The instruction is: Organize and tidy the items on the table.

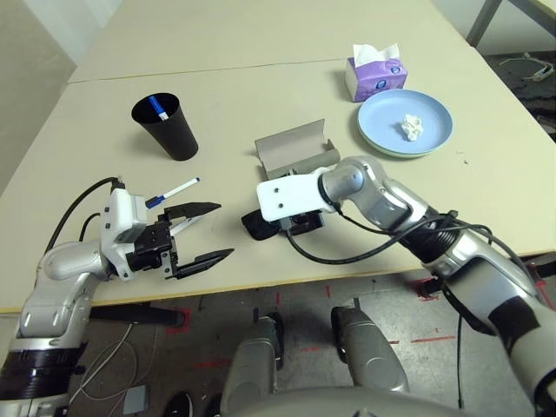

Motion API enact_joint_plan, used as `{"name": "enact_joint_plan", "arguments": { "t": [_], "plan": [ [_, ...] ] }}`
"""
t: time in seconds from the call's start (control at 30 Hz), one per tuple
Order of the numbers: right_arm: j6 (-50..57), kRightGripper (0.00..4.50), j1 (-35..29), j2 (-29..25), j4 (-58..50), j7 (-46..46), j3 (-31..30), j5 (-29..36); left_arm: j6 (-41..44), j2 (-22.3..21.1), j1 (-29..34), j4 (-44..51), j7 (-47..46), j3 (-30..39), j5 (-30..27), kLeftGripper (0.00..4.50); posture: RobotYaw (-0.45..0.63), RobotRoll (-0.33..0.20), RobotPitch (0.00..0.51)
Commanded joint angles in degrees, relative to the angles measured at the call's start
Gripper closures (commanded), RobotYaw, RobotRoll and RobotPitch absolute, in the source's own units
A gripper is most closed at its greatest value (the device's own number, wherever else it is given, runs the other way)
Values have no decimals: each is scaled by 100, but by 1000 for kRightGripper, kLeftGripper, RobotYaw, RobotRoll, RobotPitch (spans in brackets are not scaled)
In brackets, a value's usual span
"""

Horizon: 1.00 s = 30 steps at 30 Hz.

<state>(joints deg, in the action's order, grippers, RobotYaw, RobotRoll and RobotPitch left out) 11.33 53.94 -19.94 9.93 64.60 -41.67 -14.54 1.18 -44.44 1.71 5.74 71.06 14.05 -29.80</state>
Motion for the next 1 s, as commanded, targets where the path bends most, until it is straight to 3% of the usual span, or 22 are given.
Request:
{"name": "enact_joint_plan", "arguments": {
  "t": [0.03, 0.13, 0.23, 0.57, 0.83, 1.0],
  "plan": [
    [110, 17, -4, 44, -108, 141, 42, -89, 38, 10, 38, 28, 7, -102, 33, 0, -202, 0, 224],
    [231, 17, -28, 76, -173, 197, 57, -87, 31, 15, 32, 30, 8, -143, 48, 0, -204, 0, 226],
    [303, 616, -44, 106, -206, 234, 82, -72, 27, 16, 24, 26, -2, -162, 47, 0, -203, 0, 225],
    [512, 4150, -138, 99, -371, 390, 66, -54, 102, 61, 12, 50, -33, -227, 2, 0, -210, 0, 226],
    [468, 4281, -77, 26, -405, 485, 112, -96, 114, 128, -33, 22, -52, -255, 13, 0, -214, 0, 223],
    [219, 4281, 495, -23, -213, 442, 493, -61, 178, 221, -66, -115, -288, -58, -64, 0, -214, 0, 217]
  ]
}}
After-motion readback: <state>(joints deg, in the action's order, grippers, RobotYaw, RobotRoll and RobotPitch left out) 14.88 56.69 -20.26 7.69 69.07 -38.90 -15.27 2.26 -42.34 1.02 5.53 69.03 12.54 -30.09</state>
